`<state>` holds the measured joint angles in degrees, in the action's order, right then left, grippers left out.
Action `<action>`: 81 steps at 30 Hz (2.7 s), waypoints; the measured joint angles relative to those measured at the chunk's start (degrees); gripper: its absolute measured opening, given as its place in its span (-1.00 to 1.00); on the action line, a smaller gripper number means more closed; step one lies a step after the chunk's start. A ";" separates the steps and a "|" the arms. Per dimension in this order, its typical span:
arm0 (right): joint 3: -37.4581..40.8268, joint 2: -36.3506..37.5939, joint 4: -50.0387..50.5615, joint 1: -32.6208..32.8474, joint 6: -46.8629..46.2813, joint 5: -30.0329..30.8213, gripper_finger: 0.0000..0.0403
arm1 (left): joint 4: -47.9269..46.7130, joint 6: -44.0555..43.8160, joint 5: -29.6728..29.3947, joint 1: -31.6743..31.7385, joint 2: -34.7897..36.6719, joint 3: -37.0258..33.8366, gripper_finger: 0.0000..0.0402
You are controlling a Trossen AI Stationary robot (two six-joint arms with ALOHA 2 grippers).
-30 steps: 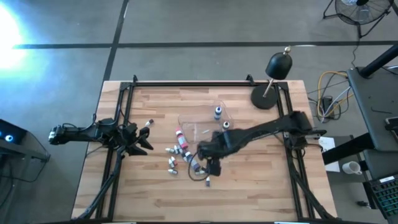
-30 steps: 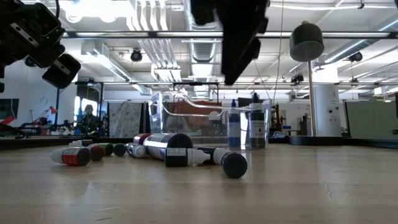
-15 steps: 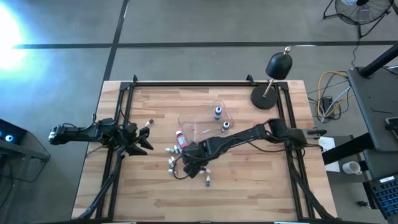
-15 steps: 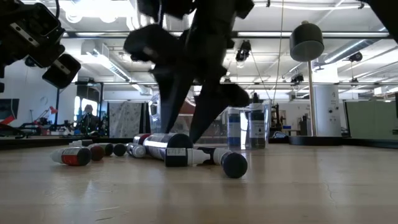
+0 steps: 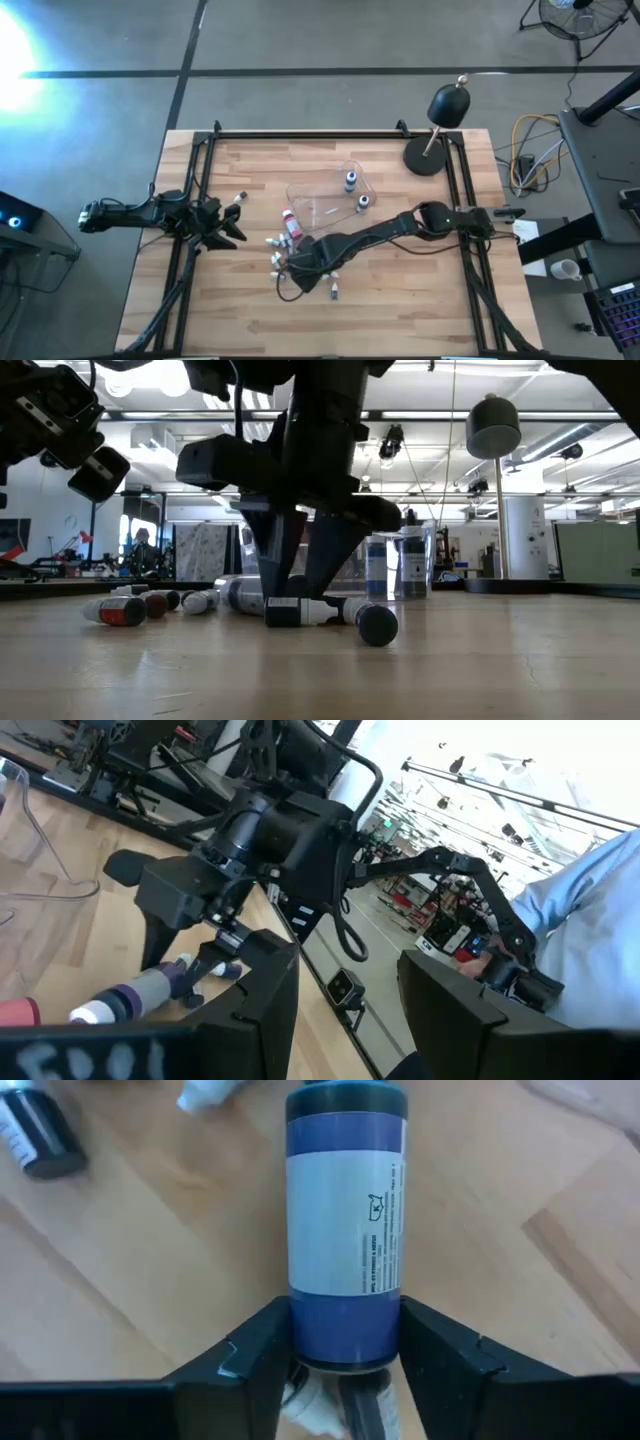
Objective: Pick & Place food coloring
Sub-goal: Put the big purple food coloring bottle into the transparent bin
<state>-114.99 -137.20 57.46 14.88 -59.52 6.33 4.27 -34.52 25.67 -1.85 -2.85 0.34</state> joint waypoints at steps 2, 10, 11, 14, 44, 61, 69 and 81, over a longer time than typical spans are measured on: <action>0.86 0.60 0.30 0.14 0.99 -0.32 -0.25 | 0.00 0.00 0.00 0.00 0.02 0.00 -0.27; 7.99 5.69 5.32 0.43 4.23 -0.15 -0.34 | 0.00 0.01 0.00 -0.02 0.02 0.00 -0.27; 9.85 7.00 5.70 0.54 4.25 -0.24 -0.34 | 0.00 0.01 0.00 0.00 0.02 0.00 -0.27; 16.11 11.27 5.44 1.06 4.71 -2.36 -0.32 | 0.00 0.00 0.00 -0.01 0.02 0.00 -0.27; 39.47 26.84 -10.90 -1.32 21.49 -1.11 0.57 | 0.00 0.00 0.00 -0.01 0.00 0.00 -0.27; 40.32 25.28 -13.28 -1.67 19.26 1.57 0.10 | 0.00 0.01 0.00 0.00 0.02 0.00 -0.27; 40.14 22.91 -13.06 -1.67 19.42 -0.55 -0.12 | 0.00 0.00 0.00 0.00 0.02 0.00 -0.27; 40.47 37.04 -8.56 1.28 3.91 16.67 -0.47 | 0.00 0.00 0.00 -0.01 0.02 0.00 -0.27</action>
<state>-74.52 -100.16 48.90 16.16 -55.61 22.99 4.27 -34.52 25.67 -1.86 -2.83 0.34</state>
